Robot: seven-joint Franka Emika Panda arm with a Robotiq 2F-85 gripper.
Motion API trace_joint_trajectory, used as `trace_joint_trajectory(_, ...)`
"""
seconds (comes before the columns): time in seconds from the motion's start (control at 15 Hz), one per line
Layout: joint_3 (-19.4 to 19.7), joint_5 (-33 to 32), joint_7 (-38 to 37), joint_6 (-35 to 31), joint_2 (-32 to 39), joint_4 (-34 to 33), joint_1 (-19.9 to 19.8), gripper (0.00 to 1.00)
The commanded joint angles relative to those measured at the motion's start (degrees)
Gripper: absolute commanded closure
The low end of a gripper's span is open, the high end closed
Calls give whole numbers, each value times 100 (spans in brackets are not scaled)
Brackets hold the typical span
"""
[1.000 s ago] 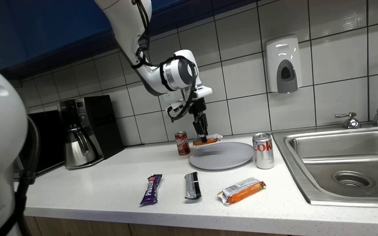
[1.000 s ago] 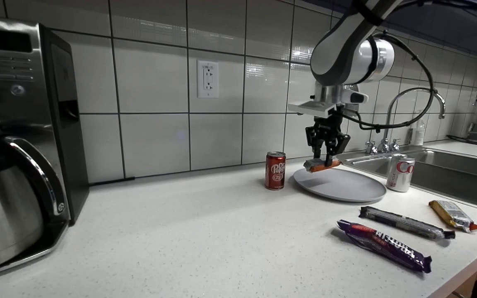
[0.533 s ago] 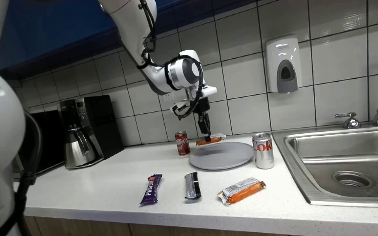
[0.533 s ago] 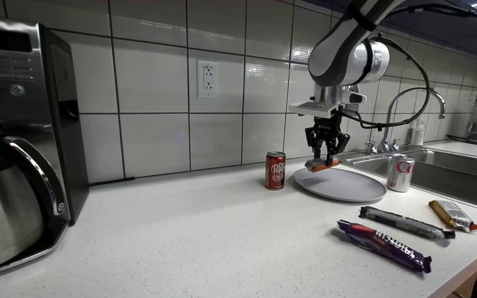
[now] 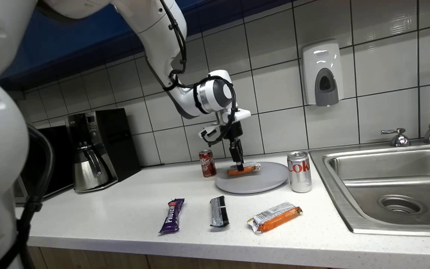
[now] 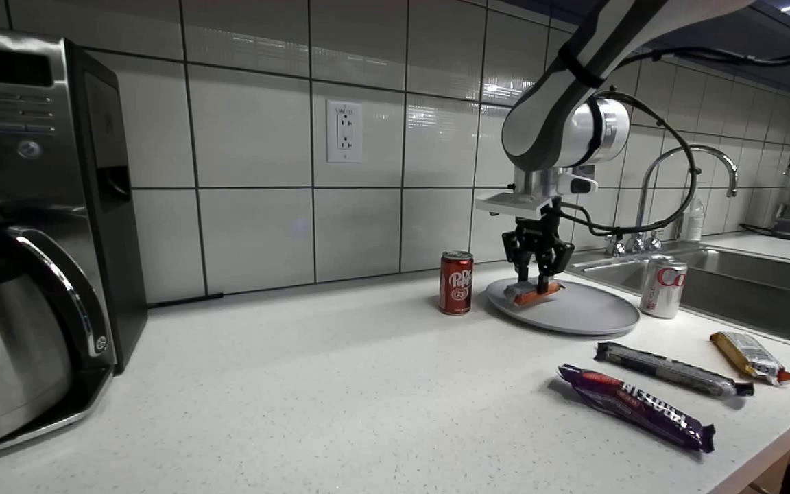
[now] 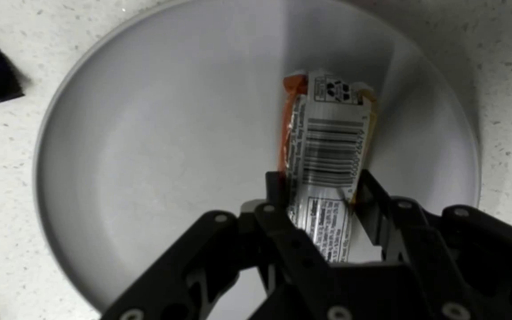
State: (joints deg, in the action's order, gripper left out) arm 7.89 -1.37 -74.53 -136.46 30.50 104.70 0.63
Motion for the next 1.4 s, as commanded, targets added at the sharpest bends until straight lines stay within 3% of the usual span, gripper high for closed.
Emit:
trace_joint_trajectory(0.0, 30, 117, 95, 147, 129, -256, 7, 54)
trace_joint_trajectory(0.07, 5, 158, 114, 176, 89, -238, -1, 31)
trace_joint_trajectory(0.2, -21, 187, 132, 117, -70, -114, 24, 27)
trace_joint_trajectory(0.47, -61, 174, 134, 23, -350, 117, 131, 1)
trace_joint_trajectory(1.33, -250, 8, 348, -146, -1780, 1498, 408, 0)
